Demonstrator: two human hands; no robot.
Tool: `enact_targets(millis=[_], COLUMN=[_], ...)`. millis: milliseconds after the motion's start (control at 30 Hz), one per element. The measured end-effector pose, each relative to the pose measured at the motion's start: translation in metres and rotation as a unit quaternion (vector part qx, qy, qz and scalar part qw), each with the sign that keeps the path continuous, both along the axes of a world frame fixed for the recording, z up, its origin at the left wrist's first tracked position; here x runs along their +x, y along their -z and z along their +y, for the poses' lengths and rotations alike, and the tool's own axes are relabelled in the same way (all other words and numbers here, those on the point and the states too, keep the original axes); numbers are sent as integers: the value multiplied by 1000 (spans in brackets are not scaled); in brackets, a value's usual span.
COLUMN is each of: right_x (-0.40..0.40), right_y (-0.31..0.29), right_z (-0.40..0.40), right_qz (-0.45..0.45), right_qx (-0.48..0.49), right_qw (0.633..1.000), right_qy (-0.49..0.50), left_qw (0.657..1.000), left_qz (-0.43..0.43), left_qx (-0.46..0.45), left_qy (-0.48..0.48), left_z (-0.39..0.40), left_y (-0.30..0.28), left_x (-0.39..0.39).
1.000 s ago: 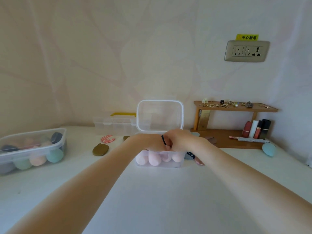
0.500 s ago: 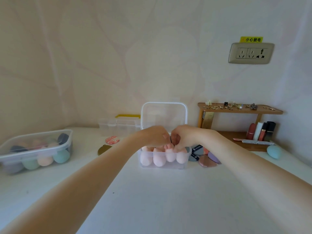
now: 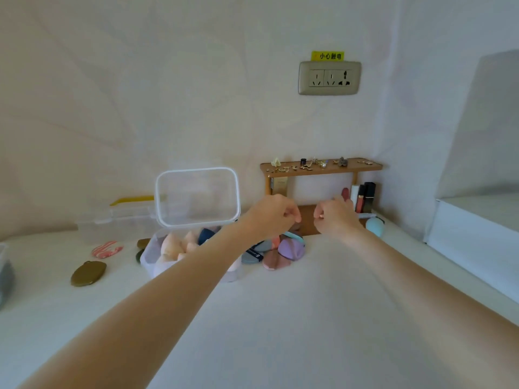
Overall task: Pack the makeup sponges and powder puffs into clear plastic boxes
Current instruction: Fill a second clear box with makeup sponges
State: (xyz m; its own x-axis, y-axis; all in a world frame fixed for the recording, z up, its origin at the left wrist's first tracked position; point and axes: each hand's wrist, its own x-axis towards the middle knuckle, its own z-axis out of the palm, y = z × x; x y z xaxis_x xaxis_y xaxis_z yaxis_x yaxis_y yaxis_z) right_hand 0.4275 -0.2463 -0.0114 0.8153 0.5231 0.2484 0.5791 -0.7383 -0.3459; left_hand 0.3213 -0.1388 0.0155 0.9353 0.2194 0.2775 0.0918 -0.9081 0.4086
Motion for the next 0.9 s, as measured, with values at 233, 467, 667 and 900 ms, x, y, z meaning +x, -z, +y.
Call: enact_targets(millis=[233,467,667,900], right_x=[41,60,32,-37], right_y=[48,57,17,-32], right_z=[-40,-47,-26,28], right_qz=[74,67,-38,255], right_qx=[-118,-87,166,299], right_qw=[977,977,985,884], right_qy=[161,182,28,-252], left_qw=[996,996,999,993], left_qz=[61,50,-45,-76], left_qx=[41,53,-7,-48], left_qy=[55,54,12,-70], left_z=[-36,-38,-22,32], left_y=[20,23,8,-6], left_x=[47,52,32,-38])
